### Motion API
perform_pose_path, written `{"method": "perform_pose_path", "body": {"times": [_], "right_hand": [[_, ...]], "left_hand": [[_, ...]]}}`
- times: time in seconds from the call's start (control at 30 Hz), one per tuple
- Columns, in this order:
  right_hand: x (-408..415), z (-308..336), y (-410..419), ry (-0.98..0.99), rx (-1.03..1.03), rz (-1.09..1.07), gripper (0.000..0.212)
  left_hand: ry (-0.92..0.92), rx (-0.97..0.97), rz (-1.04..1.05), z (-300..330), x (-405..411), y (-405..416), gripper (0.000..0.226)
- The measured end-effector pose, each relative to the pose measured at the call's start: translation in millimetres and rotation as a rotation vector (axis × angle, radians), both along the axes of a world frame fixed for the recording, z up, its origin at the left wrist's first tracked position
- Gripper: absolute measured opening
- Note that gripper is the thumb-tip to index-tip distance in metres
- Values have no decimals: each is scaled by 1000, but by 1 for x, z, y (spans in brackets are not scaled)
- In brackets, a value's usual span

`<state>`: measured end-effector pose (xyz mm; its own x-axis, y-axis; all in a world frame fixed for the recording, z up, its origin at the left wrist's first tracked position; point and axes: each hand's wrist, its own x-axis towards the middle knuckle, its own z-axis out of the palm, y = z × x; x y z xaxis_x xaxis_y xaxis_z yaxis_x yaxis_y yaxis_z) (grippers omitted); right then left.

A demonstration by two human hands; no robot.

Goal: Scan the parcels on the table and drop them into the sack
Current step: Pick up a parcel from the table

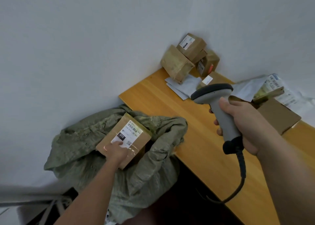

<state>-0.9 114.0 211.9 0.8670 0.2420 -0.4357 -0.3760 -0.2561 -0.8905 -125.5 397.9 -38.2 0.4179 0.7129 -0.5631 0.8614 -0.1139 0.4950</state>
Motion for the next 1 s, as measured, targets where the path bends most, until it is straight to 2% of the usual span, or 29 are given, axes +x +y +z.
{"method": "perform_pose_path", "body": {"times": [0.1, 0.23, 0.43, 0.63, 0.8, 1.0], "right_hand": [[4, -3, -15, 5, 20, -68, 27], [9, -3, -51, -9, 9, -180, 39], [10, 1, -143, -70, 56, -439, 32], [3, 1, -273, -95, 120, -775, 33], [-5, -11, -399, -112, 161, -1028, 32], [-19, -42, -545, -82, 131, -1209, 31]], "left_hand": [[3, 129, -109, 13, 18, -18, 47], [-149, 293, -320, 48, 67, -63, 39], [-371, 404, -674, 87, 147, -174, 30], [-545, 435, -1043, 107, 193, -316, 29], [-620, 431, -1241, 112, 217, -452, 32], [-498, 344, -1571, 94, 224, -639, 41]]}}
